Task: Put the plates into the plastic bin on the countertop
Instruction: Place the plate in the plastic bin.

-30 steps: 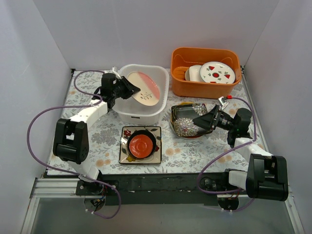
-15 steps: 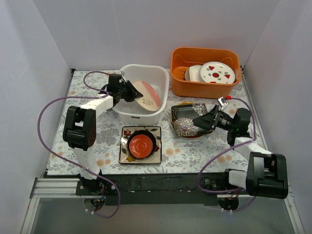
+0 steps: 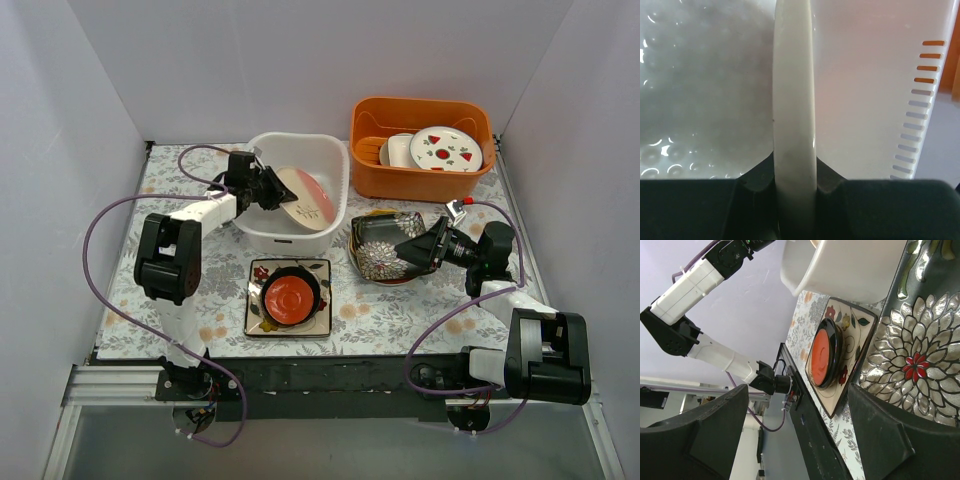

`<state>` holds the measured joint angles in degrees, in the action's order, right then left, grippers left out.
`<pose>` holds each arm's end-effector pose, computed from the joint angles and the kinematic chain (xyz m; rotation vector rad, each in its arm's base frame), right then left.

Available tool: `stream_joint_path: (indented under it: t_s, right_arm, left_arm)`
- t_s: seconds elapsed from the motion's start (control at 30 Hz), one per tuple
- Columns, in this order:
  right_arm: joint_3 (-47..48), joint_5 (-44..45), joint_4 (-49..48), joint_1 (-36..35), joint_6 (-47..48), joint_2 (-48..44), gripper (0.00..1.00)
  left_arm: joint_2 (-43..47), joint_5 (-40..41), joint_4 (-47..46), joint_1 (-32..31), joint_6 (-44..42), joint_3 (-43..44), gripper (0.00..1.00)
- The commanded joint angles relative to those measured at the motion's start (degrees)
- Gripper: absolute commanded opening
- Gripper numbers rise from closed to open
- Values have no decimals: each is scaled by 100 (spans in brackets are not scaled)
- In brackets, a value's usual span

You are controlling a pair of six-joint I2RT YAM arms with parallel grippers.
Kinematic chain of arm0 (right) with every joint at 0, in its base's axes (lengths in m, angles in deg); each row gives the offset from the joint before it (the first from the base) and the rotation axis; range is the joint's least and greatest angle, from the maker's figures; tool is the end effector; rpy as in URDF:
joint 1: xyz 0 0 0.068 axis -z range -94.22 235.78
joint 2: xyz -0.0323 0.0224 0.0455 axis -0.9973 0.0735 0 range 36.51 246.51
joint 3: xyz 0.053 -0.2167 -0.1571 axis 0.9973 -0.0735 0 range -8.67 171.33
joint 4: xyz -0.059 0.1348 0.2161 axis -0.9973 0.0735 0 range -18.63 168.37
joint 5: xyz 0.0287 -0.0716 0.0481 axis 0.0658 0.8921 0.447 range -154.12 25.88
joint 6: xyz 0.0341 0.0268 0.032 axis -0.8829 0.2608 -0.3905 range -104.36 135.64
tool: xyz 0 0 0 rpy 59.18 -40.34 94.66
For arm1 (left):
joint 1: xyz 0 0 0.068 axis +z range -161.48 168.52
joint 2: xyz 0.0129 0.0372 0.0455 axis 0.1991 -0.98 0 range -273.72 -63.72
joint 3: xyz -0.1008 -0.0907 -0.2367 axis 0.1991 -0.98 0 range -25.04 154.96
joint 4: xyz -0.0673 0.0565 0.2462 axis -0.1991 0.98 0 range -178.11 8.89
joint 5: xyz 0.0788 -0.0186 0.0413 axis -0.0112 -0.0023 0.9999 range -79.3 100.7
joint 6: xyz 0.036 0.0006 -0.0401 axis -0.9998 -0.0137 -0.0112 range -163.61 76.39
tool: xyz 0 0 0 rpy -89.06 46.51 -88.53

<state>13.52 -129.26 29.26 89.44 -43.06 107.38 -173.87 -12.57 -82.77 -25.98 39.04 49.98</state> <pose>0.2303 0.0176 0.2085 0.0503 1.9099 1.6244 0.4098 -0.1205 0.2002 -1.2416 2.2724 -1.2429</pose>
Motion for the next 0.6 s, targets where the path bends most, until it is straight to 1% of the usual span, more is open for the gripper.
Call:
stream_joint_path:
  t_s: [0.0, 0.1, 0.17, 0.23, 0.27, 0.33, 0.37, 0.47, 0.5, 0.57]
  right_arm:
    - [101, -139, -140, 21, 104, -21, 87]
    - [92, -139, -131, 21, 113, -38, 86]
    - [83, -139, -122, 21, 113, -56, 87]
    - [66, -130, -131, 21, 122, -38, 86]
    - [66, -130, -131, 21, 122, -47, 86]
    - [48, -130, -131, 21, 122, -38, 87]
    - [48, -130, -140, 21, 113, -38, 87]
    - [57, -139, -148, 21, 113, -56, 87]
    - [57, -130, -140, 21, 113, -65, 86]
    - [39, -139, -149, 21, 113, -65, 86]
  left_arm:
    - [-33, -275, -130, -176, -39, 442, 0]
    - [-33, -179, -25, -185, -126, 513, 2]
    - [19, -3, 116, -185, -170, 522, 9]
    - [63, 111, 238, -185, -267, 522, 13]
    - [90, 190, 274, -185, -285, 513, 19]
    - [116, 243, 353, -185, -355, 531, 27]
    - [116, 296, 379, -185, -355, 540, 36]
    - [108, 349, 529, -185, -443, 610, 48]
    - [99, 401, 573, -185, -452, 619, 55]
    - [90, 437, 687, -185, -504, 671, 60]
